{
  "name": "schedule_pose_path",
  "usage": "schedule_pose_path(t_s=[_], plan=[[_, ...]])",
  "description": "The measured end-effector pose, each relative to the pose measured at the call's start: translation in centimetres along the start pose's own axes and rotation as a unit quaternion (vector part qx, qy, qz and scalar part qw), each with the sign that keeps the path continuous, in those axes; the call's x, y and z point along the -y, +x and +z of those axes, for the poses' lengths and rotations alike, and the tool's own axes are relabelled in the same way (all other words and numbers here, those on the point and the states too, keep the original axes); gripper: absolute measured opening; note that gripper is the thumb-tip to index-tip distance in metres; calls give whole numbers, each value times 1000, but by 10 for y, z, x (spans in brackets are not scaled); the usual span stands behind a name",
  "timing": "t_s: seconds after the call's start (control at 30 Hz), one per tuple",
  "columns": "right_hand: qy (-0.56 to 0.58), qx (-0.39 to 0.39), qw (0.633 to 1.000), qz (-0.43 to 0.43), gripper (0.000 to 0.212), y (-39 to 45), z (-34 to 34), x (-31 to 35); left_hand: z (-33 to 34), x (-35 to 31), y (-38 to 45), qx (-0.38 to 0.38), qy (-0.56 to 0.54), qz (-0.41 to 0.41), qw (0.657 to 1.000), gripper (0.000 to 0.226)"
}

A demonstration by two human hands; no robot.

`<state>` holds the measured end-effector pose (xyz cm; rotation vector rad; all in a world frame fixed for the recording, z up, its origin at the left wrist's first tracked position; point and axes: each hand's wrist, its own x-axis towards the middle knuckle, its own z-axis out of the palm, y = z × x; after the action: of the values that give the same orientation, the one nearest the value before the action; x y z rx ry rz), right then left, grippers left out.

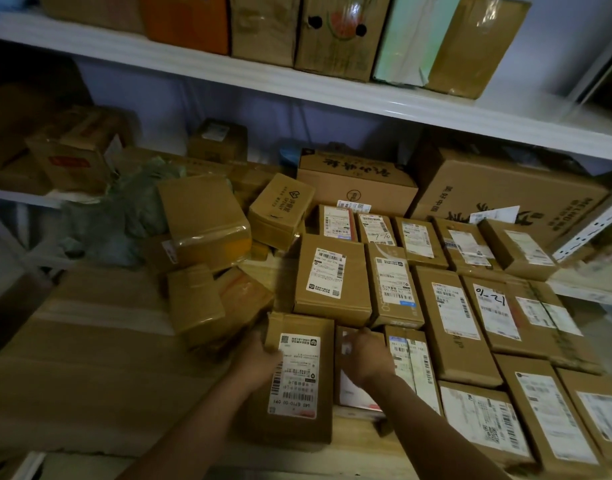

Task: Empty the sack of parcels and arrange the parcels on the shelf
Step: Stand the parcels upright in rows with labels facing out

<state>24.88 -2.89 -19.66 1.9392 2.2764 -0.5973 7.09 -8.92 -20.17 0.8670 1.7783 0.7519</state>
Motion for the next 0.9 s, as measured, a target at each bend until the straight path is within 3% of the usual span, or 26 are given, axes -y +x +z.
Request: schedule_pose_path(t_s=[0.03,0.13,0.23,0.3,0.43,0.5,0.67,0.8,0.9], plan=[[14,-12,1000,-10,24,2,-2,5,-3,-7,1,-14,19,10,1000,19],[6,-20,999,-31,23,5,-10,22,-12,-24,7,-32,85,35,995,36],[20,-29,997,-66,27,12,-20,33,-21,-47,12,-71,130,67,987,7],[65,-37,995,-66,15,18,-28,39,-25,-60,18,-93,144,81,982,11],[124,-33,989,-74,29,40,-48,50,-32,-88,32,-103,144,95,980,8],[165,-25,983,-78,20,58,-56,52,-34,-106,44,-113,140,111,977,25],[267,-15,961,-73,26,108,-72,51,-37,-157,95,-179,202,152,951,71],[352,29,934,-49,20,152,-85,47,-38,-182,150,-209,273,114,932,106],[414,64,907,-30,30,178,-89,47,-40,-186,186,-210,316,80,922,125]])
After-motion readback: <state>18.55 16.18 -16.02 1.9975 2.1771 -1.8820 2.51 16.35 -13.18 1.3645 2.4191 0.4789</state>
